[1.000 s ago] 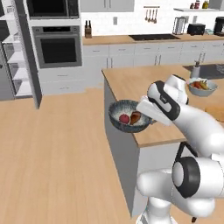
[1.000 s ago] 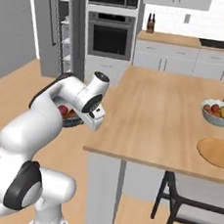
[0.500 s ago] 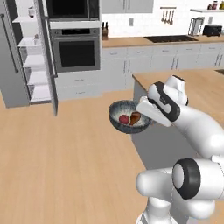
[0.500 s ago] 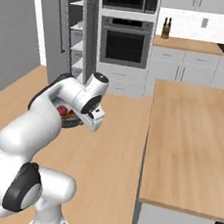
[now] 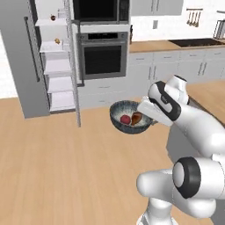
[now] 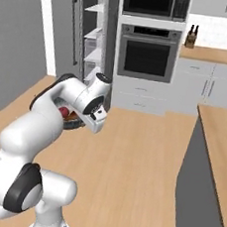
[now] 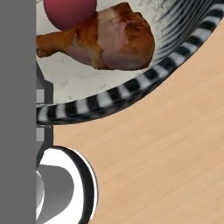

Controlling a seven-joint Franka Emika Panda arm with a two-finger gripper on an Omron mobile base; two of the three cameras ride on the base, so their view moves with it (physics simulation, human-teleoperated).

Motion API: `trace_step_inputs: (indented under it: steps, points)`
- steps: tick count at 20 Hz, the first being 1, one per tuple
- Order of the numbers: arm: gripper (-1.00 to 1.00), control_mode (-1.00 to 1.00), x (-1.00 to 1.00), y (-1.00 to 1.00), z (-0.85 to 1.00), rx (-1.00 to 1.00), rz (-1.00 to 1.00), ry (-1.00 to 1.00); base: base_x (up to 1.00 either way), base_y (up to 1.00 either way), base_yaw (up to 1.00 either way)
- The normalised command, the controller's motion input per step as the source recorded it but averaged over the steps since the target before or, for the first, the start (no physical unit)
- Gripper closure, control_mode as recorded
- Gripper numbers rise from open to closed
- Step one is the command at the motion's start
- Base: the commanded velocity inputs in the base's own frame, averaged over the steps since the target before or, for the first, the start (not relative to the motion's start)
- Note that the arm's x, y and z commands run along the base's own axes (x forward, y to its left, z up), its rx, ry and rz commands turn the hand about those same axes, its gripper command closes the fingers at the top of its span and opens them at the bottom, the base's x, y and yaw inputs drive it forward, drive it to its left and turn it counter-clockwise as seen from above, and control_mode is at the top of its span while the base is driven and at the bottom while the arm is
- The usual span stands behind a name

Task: Pick the chicken drumstick and tomato from their plates and place them in the bowl. Then put the bowl in the fridge.

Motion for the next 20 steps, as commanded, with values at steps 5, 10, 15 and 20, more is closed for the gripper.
trace_step_inputs:
  steps: [5,10,15,20]
  points:
    - [1.00,1.00,0.00,0.00,0.00,0.00,0.00,0.00,1.00,1.00,-0.01]
    - [1.00,1.00,0.00,0.00,0.00,0.00,0.00,0.00,1.00,1.00,-0.01]
    - [1.00,1.00,0.00,0.00,0.00,0.00,0.00,0.00,1.00,0.93,-0.02]
    - [1.00,1.00,0.00,0.00,0.00,0.00,0.00,0.00,1.00,0.48,-0.16]
